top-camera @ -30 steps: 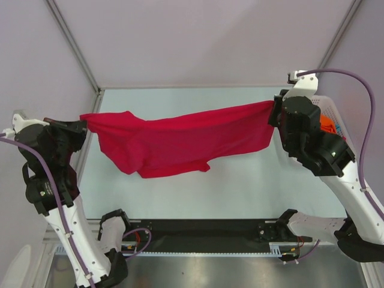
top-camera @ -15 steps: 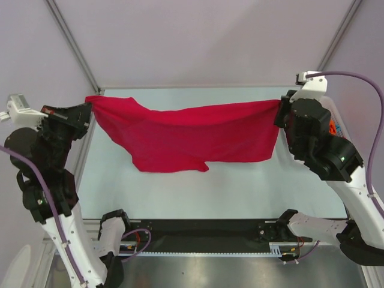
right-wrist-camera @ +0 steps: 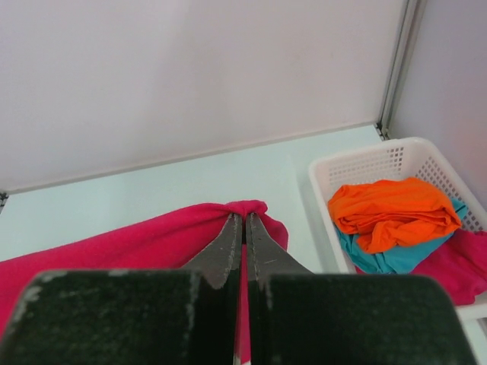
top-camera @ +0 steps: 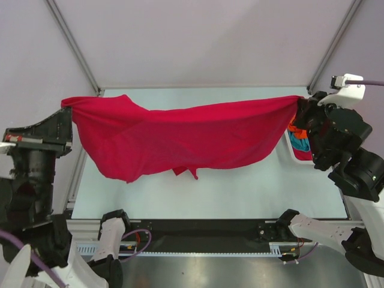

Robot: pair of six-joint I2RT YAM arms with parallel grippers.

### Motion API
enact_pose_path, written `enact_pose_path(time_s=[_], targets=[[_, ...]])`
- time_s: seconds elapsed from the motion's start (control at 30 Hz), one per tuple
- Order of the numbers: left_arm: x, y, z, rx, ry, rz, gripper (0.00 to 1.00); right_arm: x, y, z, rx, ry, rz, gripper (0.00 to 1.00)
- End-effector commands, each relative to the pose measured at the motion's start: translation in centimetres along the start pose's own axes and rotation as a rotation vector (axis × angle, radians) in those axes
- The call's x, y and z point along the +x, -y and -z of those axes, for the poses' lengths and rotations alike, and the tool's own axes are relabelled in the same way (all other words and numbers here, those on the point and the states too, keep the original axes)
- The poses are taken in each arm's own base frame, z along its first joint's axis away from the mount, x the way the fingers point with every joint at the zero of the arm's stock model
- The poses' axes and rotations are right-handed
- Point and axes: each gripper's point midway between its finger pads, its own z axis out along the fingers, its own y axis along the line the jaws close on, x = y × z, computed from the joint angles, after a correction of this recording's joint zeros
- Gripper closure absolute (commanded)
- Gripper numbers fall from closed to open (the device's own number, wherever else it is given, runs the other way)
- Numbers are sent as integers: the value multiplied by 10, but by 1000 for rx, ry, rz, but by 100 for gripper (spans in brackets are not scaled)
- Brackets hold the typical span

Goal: Fold and stack the t-shirts

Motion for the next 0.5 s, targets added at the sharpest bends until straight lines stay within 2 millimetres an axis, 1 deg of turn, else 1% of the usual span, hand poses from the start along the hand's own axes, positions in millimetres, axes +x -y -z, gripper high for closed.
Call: enact_pose_path(time_s=[0.0, 0.1, 0.23, 0.37, 0.47], targets=[[-28, 39, 26, 84, 97, 23, 100, -34, 17, 13, 29, 100, -64, 100], [-35, 49, 33, 99, 117, 23, 100, -40, 20, 15, 33, 118, -73, 100], [-38, 47, 31, 81, 126, 23, 100, -40, 19, 14, 35, 122, -74, 100], [-35, 38, 26, 46, 115, 27, 100, -31, 14, 8, 33, 108, -66, 100], [-39, 39, 29, 46, 132, 20, 100, -30, 13, 8, 32, 105, -69, 100]])
